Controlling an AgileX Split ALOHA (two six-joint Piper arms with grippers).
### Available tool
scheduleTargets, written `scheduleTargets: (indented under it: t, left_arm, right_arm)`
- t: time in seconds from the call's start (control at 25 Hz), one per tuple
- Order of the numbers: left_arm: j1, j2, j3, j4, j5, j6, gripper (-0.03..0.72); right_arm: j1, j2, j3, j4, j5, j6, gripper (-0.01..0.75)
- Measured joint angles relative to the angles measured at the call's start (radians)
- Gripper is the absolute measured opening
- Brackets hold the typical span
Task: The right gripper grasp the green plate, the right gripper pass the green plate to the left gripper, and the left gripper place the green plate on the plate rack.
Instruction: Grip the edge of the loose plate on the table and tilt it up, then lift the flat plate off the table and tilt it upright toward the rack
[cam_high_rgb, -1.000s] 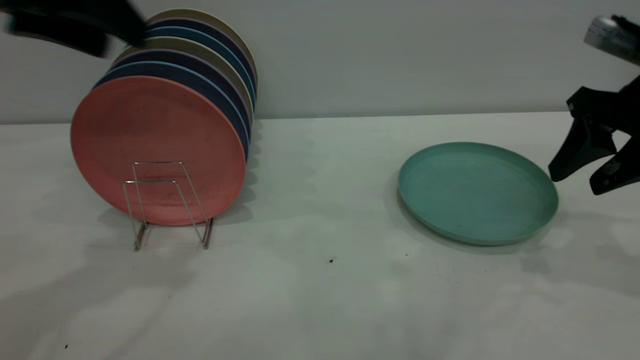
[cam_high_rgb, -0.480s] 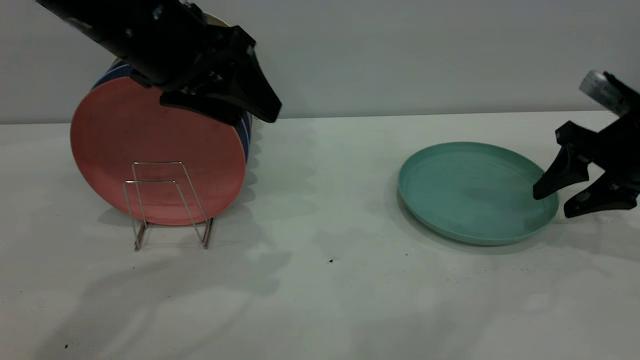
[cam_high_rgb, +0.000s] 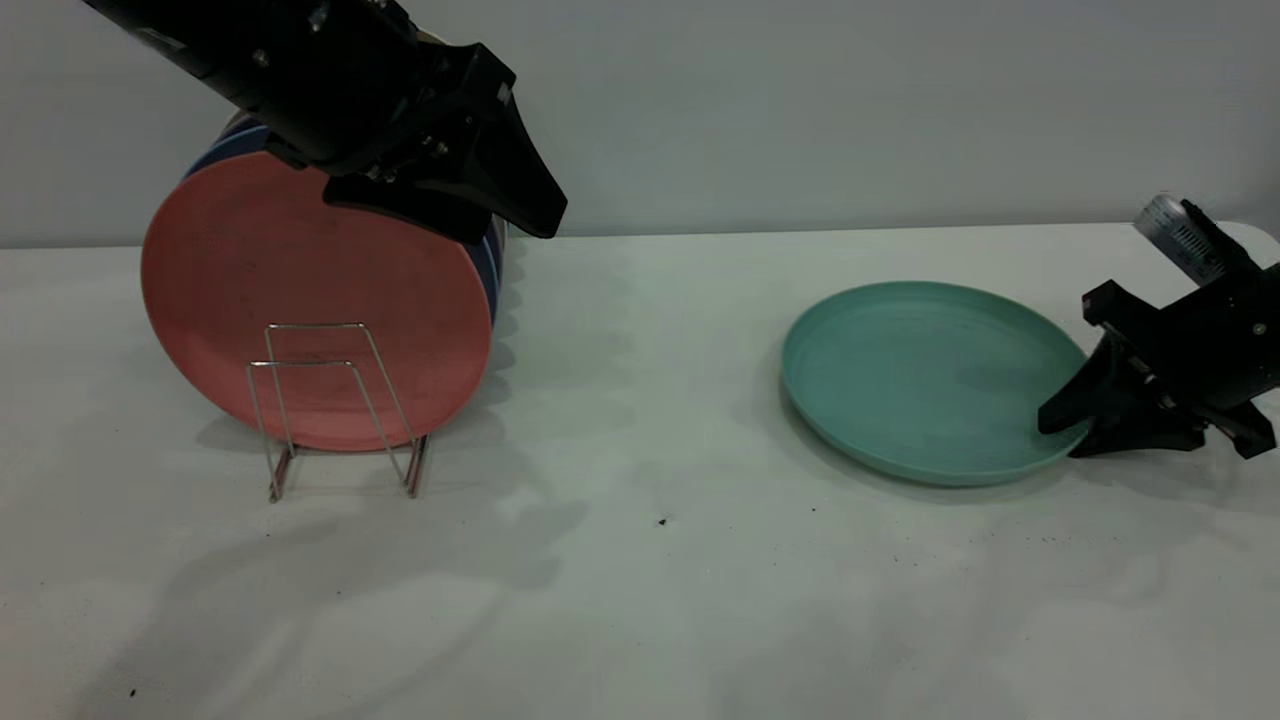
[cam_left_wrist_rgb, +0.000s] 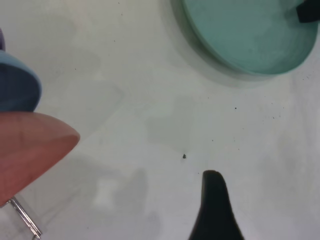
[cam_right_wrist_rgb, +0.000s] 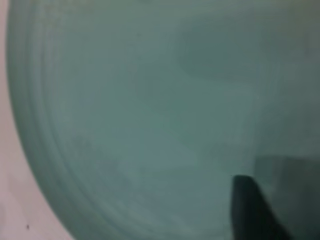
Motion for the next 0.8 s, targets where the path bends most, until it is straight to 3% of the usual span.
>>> scheduleTargets:
  t: [0.08, 0.16, 0.32, 0.44, 0.6, 0.8]
  left_arm:
    - [0.0, 0.0, -0.002, 0.0, -0.001, 0.0, 0.555]
    - [0.0, 0.0, -0.003, -0.001, -0.001, 0.001, 0.555]
    - [0.0, 0.0, -0.003, -0.04, -0.001, -0.009, 0.555]
    - [0.0, 0.006, -0.003, -0.112, -0.001, -0.01, 0.555]
    - [0.0, 0.029, -0.003, -0.142, -0.009, 0.0, 0.555]
    - [0.0, 0.03, -0.003, -0.101, -0.009, 0.002, 0.555]
  right_arm:
    - [0.0, 0.005, -0.001, 0.018, -0.002, -0.028, 0.075]
    - [0.0, 0.005, -0.005, 0.045, 0.011, -0.09, 0.025]
    - [0.006, 0.006, -0.007, 0.123, 0.144, -0.239, 0.019]
    - [0.054, 0.006, -0.008, 0.139, 0.229, -0.284, 0.019]
    - [0.151, 0.006, -0.008, 0.141, 0.281, -0.333, 0.019]
    - [0.178, -0.011, -0.008, 0.142, 0.3, -0.354, 0.019]
